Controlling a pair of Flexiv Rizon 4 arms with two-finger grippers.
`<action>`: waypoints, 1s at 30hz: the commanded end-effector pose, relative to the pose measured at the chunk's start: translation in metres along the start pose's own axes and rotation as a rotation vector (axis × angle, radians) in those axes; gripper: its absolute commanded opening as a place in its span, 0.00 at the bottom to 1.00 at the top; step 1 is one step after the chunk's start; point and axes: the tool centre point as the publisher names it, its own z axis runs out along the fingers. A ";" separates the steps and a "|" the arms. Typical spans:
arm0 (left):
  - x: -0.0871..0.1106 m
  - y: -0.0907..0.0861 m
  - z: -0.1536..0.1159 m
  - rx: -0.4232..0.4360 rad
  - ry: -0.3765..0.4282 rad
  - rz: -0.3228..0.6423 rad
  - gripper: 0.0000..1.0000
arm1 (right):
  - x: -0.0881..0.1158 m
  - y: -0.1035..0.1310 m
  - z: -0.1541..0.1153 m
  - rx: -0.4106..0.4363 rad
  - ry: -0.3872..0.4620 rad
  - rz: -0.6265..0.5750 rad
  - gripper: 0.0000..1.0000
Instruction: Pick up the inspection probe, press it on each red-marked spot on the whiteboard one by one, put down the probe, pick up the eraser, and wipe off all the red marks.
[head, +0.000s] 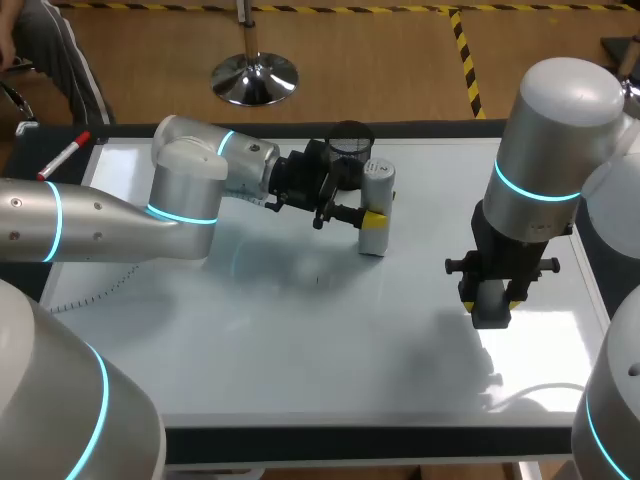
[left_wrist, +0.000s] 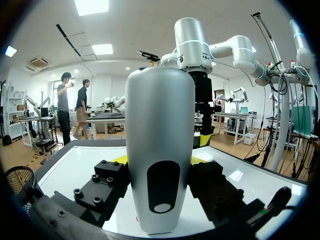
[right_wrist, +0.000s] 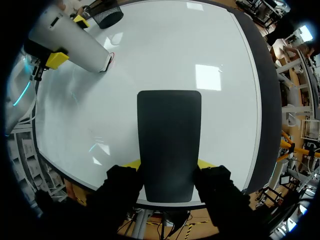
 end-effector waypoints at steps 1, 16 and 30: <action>0.000 0.005 0.001 0.003 0.001 0.001 0.00 | -0.002 -0.001 -0.001 -0.002 0.003 -0.002 0.00; 0.000 0.005 0.002 0.002 0.001 0.000 0.00 | -0.002 -0.001 -0.001 -0.002 0.003 -0.002 0.00; 0.002 -0.006 0.004 0.014 0.001 0.011 0.00 | -0.002 -0.001 -0.001 -0.002 0.003 -0.002 0.00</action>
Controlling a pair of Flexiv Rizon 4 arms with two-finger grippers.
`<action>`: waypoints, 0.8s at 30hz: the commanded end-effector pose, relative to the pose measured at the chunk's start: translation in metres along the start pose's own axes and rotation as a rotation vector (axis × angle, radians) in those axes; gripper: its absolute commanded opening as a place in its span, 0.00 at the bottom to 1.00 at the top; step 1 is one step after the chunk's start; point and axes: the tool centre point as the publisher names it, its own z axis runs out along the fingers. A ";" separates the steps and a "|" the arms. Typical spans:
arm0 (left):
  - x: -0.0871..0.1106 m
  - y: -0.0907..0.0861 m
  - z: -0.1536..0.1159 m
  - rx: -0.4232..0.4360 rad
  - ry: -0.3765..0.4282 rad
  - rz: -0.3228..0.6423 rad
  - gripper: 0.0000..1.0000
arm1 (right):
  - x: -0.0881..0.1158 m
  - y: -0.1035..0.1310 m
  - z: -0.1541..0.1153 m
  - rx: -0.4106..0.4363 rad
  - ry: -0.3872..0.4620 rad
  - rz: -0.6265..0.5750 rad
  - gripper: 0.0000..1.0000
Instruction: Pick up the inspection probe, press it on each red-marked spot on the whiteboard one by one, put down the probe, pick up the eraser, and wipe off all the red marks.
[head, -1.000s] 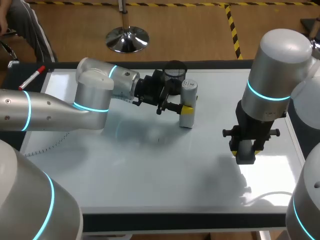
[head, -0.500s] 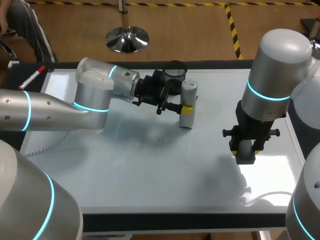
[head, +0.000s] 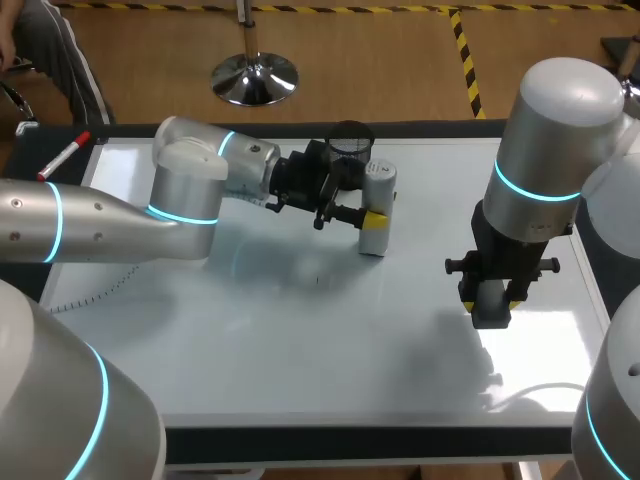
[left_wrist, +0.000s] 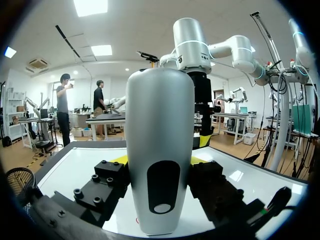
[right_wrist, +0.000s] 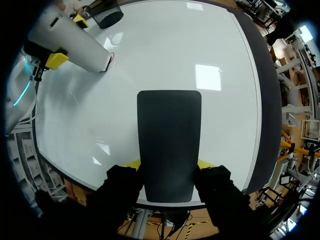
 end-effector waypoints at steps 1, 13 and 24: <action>0.001 -0.004 0.002 0.004 -0.003 0.001 0.00 | -0.002 -0.001 -0.001 -0.002 0.003 -0.002 0.00; 0.000 -0.027 -0.004 0.009 0.000 0.013 0.00 | -0.002 -0.001 -0.001 -0.002 0.003 -0.002 0.00; 0.000 -0.045 -0.017 0.000 0.011 0.012 0.00 | -0.002 -0.001 -0.001 -0.002 0.003 -0.002 0.00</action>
